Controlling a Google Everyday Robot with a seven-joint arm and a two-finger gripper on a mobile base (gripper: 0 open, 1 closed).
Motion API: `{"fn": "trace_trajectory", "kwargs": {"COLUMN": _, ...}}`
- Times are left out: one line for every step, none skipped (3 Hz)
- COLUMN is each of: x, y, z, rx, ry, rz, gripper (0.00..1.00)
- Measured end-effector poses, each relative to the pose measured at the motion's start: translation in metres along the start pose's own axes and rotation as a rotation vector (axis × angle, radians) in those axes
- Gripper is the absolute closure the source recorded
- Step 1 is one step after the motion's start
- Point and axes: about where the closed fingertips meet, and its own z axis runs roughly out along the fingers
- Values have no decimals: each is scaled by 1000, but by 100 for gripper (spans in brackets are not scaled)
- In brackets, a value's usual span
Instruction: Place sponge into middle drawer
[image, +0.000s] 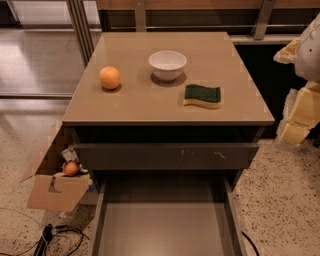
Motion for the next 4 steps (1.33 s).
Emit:
{"fn": "trace_trajectory", "kwargs": {"x": 0, "y": 0, "z": 0, "rx": 0, "ry": 0, "rz": 0, "gripper": 0}}
{"fn": "trace_trajectory", "kwargs": {"x": -9, "y": -8, "z": 5, "rx": -9, "ry": -12, "rz": 11, "gripper": 0}}
{"fn": "trace_trajectory", "kwargs": {"x": -53, "y": -32, "z": 19, "rx": -19, "ry": -92, "rz": -15, "gripper": 0}}
{"fn": "trace_trajectory", "kwargs": {"x": -97, "y": -62, "z": 33, "rx": -17, "ry": -186, "rz": -50, "gripper": 0}}
